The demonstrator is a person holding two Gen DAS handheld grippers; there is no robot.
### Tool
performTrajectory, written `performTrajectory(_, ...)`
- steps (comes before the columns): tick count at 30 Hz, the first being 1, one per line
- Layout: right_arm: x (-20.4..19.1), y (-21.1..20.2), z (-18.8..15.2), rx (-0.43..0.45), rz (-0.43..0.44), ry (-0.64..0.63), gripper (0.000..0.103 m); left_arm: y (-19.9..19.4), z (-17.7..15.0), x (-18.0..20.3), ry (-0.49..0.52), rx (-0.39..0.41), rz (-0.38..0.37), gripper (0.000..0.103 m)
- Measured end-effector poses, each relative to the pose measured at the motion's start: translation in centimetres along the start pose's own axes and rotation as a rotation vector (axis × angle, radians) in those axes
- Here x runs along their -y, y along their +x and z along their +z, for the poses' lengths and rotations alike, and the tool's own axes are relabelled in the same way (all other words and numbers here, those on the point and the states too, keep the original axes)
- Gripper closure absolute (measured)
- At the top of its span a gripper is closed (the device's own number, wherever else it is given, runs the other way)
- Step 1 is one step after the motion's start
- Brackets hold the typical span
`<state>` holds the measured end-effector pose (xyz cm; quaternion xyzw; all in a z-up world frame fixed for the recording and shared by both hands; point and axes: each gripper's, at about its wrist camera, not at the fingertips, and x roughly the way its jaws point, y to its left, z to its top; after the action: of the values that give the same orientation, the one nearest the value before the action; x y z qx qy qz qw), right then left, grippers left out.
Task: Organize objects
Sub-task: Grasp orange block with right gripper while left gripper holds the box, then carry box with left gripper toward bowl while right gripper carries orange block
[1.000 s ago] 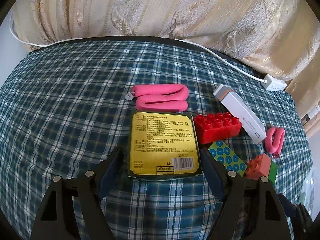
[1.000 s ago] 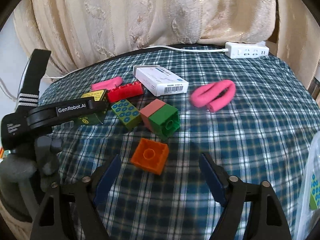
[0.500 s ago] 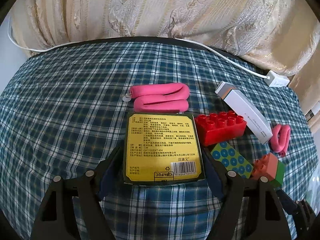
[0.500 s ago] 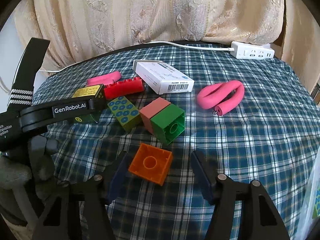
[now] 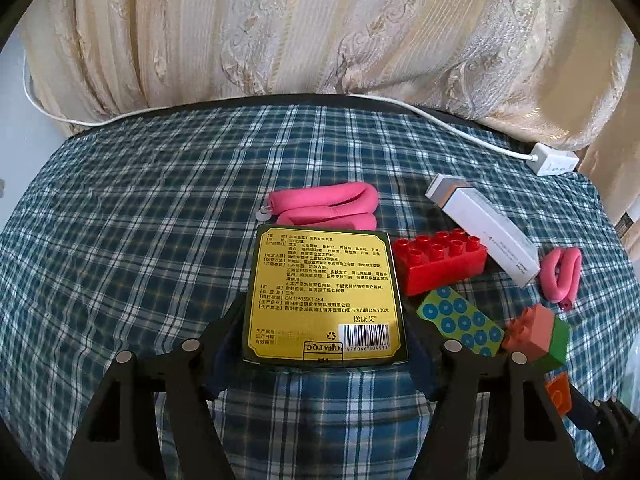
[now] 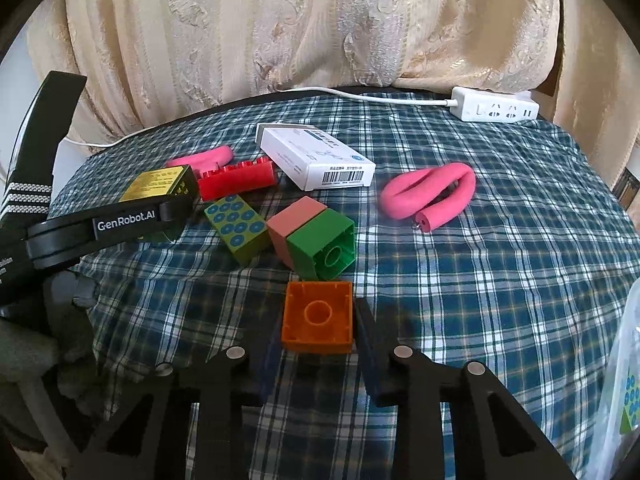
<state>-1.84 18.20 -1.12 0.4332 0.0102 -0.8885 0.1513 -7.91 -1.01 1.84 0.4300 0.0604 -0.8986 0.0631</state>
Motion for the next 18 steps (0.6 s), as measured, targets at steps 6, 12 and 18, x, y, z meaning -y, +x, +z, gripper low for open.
performTrajectory(6, 0.0, -1.0, -0.4, 0.017, -0.001, 0.01, 0.068, -1.6, 0.0, 0.5, 0.024, 0.044, 0.002, 0.033)
performTrajectory(12, 0.5, -2.4, -1.0, 0.032, -0.006, 0.031, 0.068, -3.0, -0.2, 1.3, 0.045, 0.067, -0.016, 0.033)
performTrajectory(18, 1.3, -4.3, -1.4, 0.064, -0.02, 0.063, 0.068, -4.2, -0.6, 2.6, 0.078, 0.085, -0.046, 0.033)
